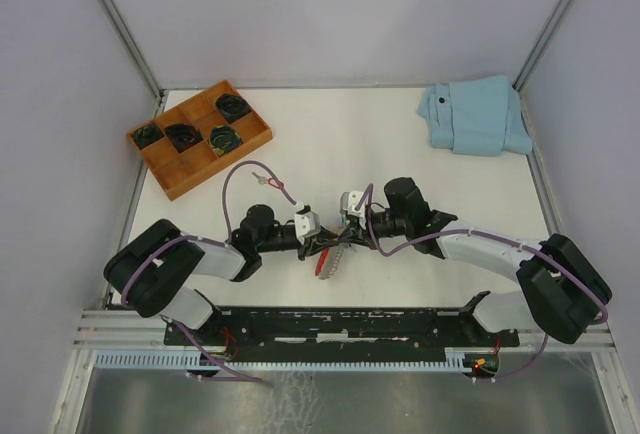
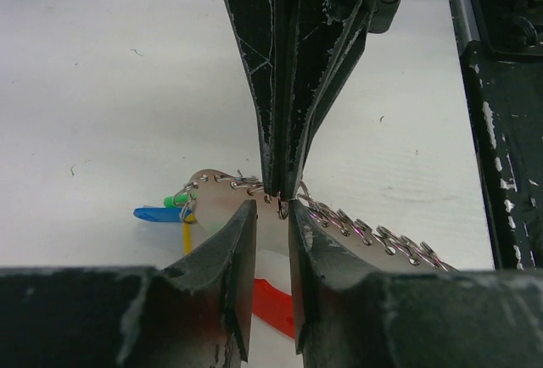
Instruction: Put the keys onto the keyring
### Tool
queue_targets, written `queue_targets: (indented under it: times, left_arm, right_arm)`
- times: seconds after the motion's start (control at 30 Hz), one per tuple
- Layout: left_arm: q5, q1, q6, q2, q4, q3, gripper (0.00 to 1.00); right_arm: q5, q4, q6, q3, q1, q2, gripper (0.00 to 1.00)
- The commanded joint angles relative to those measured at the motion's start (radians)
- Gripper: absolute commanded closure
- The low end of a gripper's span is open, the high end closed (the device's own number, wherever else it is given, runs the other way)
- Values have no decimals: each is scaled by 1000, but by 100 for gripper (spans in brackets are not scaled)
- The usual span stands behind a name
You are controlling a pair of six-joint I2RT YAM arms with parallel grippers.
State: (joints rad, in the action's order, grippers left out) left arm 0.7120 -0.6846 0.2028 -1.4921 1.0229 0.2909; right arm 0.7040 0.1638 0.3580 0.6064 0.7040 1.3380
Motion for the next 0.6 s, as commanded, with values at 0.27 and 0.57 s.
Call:
queue_targets:
  times: [0.27, 0.57]
  left_arm:
    - [76, 3, 73, -21, -34, 57, 97]
    - [11, 0, 127, 59, -261, 94, 97]
  right_arm:
    - [51, 42, 19, 33, -4, 6, 96]
    - [-28, -21, 32, 18, -4, -53, 78]
